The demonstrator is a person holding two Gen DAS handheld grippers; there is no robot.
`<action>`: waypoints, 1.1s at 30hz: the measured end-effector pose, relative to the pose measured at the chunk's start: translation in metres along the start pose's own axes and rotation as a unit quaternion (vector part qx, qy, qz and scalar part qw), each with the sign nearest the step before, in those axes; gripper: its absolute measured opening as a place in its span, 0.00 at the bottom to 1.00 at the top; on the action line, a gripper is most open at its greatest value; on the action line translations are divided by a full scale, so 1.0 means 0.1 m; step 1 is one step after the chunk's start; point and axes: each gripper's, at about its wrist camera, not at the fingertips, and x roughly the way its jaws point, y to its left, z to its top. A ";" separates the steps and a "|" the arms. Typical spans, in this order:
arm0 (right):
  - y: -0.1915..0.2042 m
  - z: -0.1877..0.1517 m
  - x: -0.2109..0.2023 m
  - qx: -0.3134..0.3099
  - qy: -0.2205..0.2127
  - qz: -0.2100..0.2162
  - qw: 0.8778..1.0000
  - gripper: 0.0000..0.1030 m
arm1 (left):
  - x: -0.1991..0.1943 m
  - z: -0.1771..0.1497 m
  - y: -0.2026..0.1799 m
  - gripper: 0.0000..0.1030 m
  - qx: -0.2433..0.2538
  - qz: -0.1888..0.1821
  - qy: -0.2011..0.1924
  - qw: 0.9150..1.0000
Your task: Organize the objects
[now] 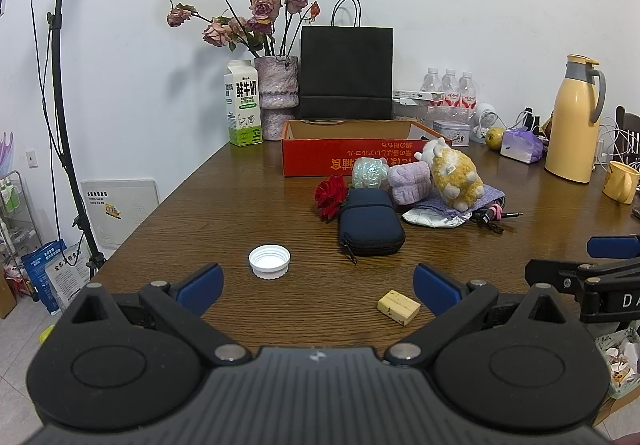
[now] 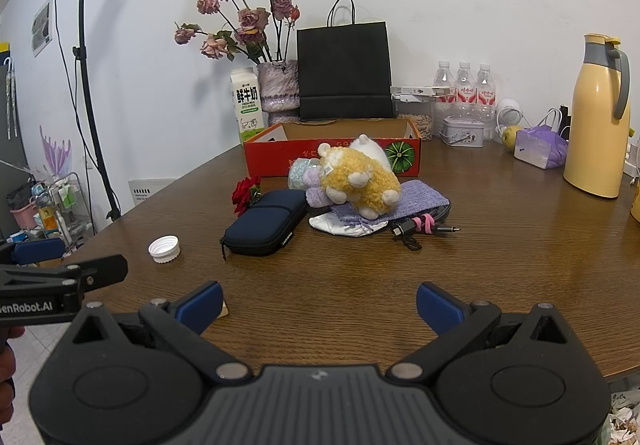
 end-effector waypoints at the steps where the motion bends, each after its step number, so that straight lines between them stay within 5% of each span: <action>1: 0.00 0.00 0.00 0.000 0.000 0.000 1.000 1.00 | 0.00 0.00 0.00 1.00 0.000 0.000 0.000 1.000; 33: 0.08 -0.02 0.04 -0.009 0.001 0.010 1.000 1.00 | 0.01 -0.02 0.10 1.00 -0.011 0.005 0.004 1.000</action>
